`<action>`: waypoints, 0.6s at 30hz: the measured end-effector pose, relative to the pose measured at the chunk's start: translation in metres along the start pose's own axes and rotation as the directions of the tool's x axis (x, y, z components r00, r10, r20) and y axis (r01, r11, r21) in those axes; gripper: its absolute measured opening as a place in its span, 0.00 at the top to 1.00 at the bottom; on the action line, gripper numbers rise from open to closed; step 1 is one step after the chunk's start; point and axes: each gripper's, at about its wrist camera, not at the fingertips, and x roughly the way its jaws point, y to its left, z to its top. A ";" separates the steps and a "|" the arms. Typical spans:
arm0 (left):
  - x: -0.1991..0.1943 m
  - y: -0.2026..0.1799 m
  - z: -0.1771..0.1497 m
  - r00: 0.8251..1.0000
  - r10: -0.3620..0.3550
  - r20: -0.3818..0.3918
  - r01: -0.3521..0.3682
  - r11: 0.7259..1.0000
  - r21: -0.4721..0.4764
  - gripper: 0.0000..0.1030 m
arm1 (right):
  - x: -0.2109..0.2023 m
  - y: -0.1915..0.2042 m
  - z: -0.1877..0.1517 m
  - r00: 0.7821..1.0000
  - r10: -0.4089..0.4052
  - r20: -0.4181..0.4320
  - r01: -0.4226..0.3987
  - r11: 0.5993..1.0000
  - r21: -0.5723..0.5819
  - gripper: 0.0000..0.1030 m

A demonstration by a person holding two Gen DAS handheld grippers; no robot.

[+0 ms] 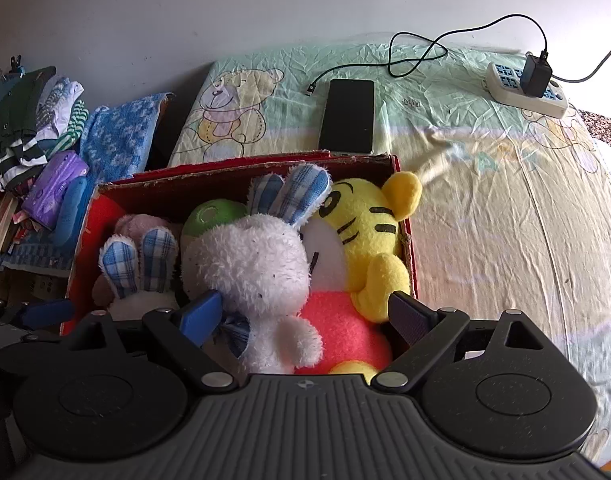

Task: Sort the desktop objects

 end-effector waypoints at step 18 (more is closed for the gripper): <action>-0.003 -0.002 -0.005 0.999 -0.046 0.015 0.046 0.999 0.016 0.09 | -0.004 0.007 -0.002 1.000 0.003 0.019 -0.003 1.000 -0.005 0.11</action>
